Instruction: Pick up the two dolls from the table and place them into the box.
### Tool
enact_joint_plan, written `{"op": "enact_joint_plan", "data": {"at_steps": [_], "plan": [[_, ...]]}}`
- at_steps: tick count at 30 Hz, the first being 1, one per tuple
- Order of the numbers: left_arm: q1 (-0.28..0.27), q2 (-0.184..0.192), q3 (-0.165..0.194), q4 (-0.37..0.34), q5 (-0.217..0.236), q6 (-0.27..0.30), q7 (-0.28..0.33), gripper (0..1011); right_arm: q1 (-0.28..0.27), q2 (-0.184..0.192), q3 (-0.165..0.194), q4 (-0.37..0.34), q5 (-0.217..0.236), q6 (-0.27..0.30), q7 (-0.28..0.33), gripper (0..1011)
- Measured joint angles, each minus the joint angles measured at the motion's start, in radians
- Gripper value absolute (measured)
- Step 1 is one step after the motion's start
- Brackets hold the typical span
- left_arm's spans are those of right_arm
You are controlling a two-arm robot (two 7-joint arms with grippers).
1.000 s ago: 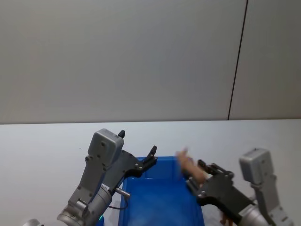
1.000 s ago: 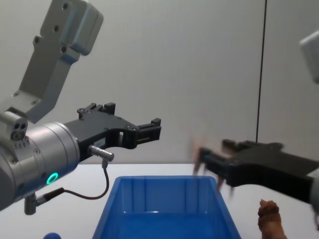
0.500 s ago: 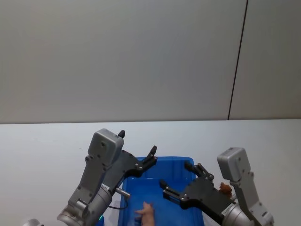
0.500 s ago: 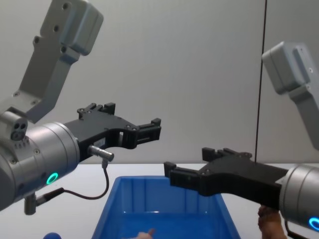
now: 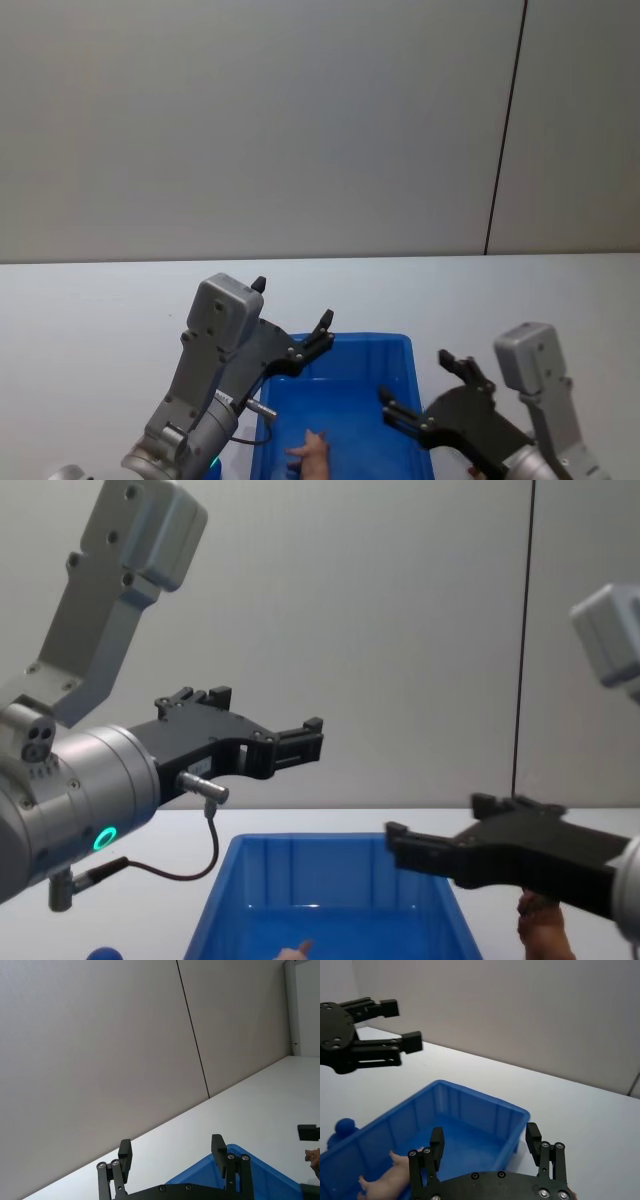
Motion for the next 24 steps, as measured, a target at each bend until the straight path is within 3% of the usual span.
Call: {"op": "enact_joint_plan", "data": {"at_steps": [15, 24], "plan": [[0.0, 0.0, 0.0, 0.0, 0.0, 0.0, 0.0, 1001, -0.091, 0.056, 0.034, -0.092, 0.026, 0.073, -0.174, 1001], [0.0, 0.0, 0.0, 0.0, 0.0, 0.0, 0.0, 1001, -0.113, 0.062, 0.043, -0.103, 0.034, 0.105, -0.223, 1001]]}}
